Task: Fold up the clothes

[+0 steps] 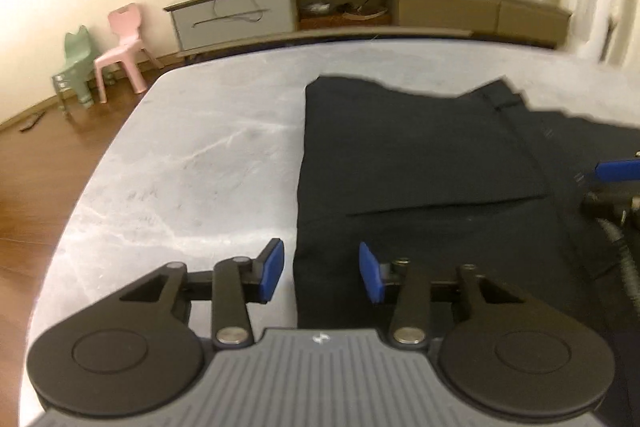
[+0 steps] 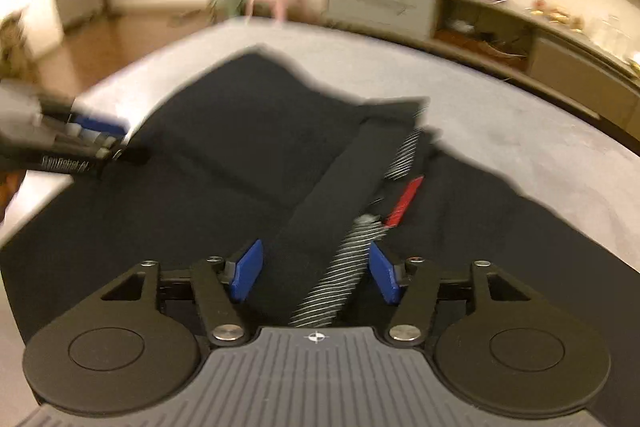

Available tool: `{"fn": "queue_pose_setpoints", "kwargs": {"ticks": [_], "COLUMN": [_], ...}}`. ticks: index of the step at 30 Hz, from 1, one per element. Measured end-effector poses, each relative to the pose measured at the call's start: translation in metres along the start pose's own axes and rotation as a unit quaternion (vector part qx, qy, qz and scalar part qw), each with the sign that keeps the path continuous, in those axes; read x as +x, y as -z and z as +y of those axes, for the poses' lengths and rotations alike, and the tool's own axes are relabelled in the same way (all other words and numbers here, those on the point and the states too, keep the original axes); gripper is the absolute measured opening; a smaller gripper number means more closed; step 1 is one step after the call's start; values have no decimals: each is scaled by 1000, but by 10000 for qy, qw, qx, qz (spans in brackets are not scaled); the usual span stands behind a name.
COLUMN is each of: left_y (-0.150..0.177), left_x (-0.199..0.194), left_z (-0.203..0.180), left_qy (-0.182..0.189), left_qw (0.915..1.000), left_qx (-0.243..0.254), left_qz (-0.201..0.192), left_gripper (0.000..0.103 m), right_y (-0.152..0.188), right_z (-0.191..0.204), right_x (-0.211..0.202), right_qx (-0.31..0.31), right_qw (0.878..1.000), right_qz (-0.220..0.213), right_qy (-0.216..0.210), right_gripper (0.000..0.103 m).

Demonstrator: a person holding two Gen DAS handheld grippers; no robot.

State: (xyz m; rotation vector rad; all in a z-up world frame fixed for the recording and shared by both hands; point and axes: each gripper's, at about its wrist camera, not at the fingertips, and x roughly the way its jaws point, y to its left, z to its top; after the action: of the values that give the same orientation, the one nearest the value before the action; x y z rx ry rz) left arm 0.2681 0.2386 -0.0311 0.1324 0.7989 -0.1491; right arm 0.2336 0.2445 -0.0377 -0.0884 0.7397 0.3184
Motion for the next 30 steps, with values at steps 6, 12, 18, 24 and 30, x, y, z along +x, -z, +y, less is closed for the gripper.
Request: {"fn": "queue_pose_setpoints", "kwargs": {"ticks": [6,12,18,24,30], "left_y": [-2,-3,28,41,34], "left_x": [18,-21,-71,-33,-25], "left_z": [11,-12,-188,-244,-221], "left_qy": [-449,-814,699,258,-139], "left_qw": [9986,9967,9811,9773,9828], "left_qx": [-162,2,1641,2041,1793], "left_qz": [236,-58,-755,-504,-425], "left_gripper": [45,33,40,41,48], "right_y": [37,50,52,54,59], "right_z": [-57,-81,-79,-82,-92], "right_x": [-33,-61,-41,-41,-44], "right_qx": [300,336,400,280,166], "right_qw": [9978,9938,9963,9974,9980], "right_qz": [56,338,189,193,171], "right_qy": [582,1007,730,634,582], "right_gripper": [60,59,77,78,78]}}
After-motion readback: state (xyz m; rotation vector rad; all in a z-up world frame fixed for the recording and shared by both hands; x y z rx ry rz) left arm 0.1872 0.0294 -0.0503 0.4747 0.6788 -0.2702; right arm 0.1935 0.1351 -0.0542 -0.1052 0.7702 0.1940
